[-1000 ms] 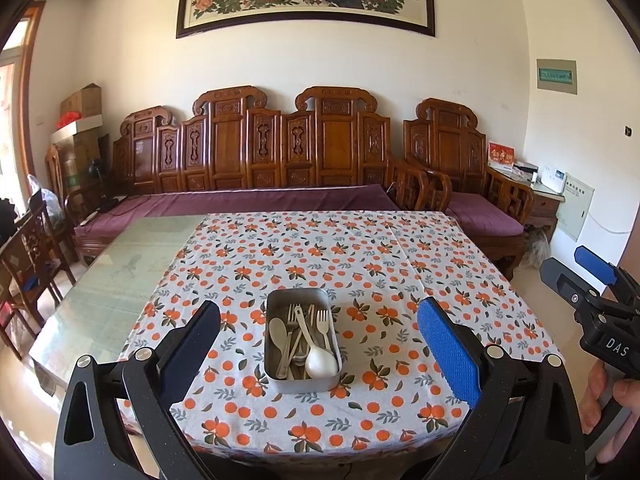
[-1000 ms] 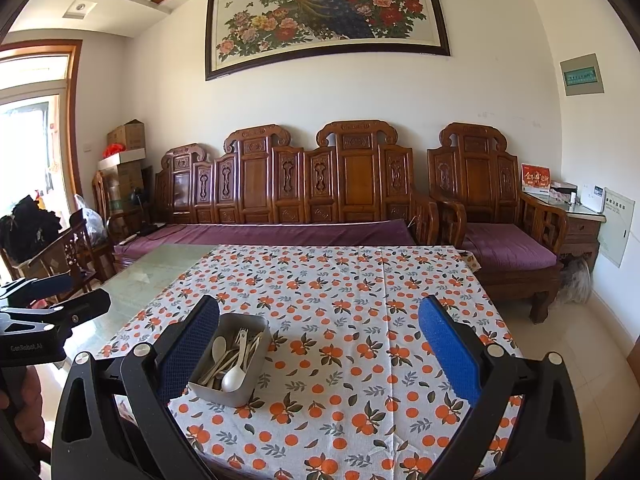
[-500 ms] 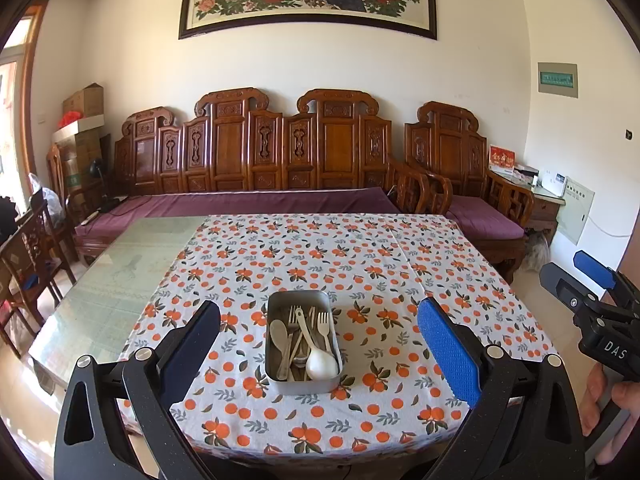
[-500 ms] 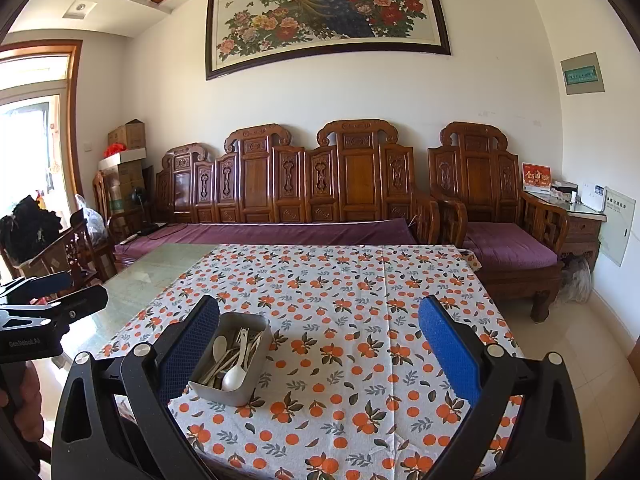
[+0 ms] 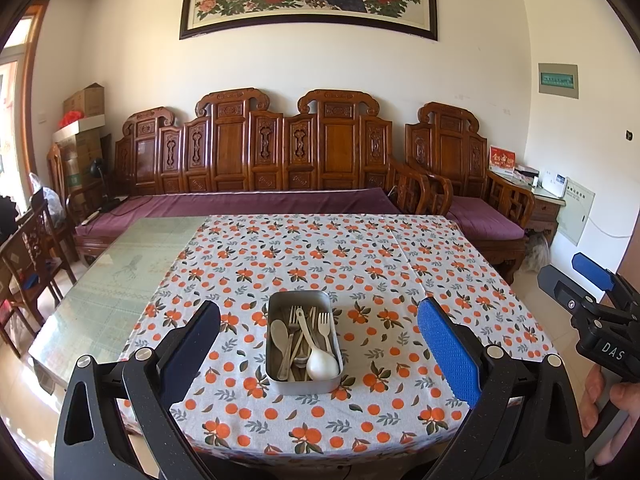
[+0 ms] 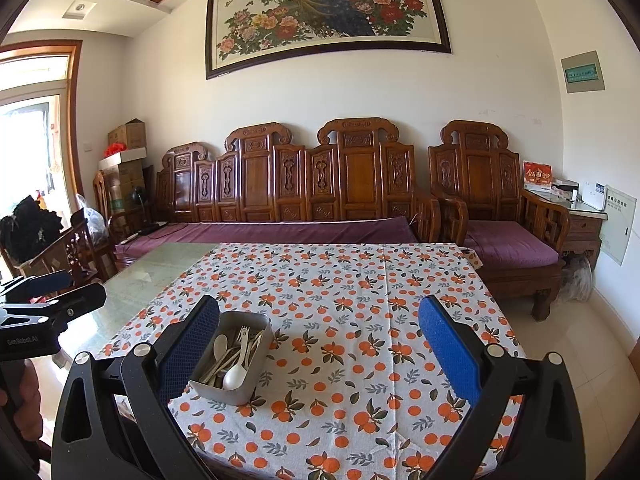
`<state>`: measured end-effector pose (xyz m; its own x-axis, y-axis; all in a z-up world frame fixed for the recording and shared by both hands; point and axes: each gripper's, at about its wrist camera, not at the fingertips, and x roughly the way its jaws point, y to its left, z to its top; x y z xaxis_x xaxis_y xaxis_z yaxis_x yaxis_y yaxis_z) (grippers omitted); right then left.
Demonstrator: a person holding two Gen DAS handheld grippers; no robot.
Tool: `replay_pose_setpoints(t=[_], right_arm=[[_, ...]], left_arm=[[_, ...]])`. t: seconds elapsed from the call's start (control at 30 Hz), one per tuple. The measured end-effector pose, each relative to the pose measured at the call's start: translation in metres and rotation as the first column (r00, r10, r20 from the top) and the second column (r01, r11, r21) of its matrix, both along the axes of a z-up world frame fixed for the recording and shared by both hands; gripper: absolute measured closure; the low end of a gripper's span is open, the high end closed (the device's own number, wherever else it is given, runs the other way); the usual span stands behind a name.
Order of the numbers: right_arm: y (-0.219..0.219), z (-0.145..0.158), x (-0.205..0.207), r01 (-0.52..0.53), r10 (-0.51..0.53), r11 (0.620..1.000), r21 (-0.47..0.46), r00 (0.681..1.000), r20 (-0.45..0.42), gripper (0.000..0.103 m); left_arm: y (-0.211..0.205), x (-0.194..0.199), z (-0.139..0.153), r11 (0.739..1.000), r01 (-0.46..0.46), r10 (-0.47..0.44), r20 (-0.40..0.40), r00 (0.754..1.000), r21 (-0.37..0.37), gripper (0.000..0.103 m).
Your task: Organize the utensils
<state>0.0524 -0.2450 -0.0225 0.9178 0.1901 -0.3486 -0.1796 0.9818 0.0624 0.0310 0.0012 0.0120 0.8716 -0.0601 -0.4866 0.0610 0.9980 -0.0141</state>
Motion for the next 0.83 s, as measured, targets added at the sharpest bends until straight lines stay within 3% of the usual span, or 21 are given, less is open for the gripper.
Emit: replay_pose_setpoints(t=[0.83], right_arm=[[0.0051,-0.0033,-0.0013,-0.002,0.002,1.0,0.005,1.0,-0.002,0.003]], left_arm=[[-0.003,-0.001,0.0036,1.0,0.002,-0.002,0.002,1.0,-0.006,0.008]])
